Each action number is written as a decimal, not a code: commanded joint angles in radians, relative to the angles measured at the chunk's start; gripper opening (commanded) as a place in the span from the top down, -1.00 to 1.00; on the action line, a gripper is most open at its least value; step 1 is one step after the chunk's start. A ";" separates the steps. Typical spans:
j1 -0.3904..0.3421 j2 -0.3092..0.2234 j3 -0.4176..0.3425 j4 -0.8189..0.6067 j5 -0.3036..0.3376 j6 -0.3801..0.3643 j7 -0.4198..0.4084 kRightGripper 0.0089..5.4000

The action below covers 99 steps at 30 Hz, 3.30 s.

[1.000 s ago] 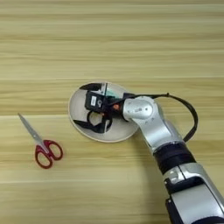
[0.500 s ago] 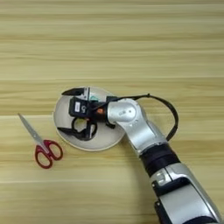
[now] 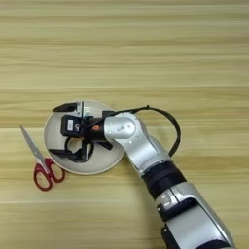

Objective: Move the objects on the table

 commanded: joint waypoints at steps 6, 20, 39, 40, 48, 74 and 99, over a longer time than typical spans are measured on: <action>-0.083 -0.004 -0.029 -0.046 0.018 -0.001 -0.035 -0.99; -0.105 -0.042 -0.152 -0.123 0.170 0.070 0.018 -0.99; -0.020 -0.126 -0.318 -0.104 0.406 0.244 0.124 -0.99; -0.023 -0.130 -0.318 -0.089 0.394 0.238 0.115 -0.99; -0.027 -0.166 -0.261 -0.005 0.214 0.148 0.024 -0.99; -0.067 -0.171 -0.254 0.074 0.137 0.098 -0.062 -0.99; -0.051 -0.178 -0.228 0.015 0.070 0.053 -0.099 -0.99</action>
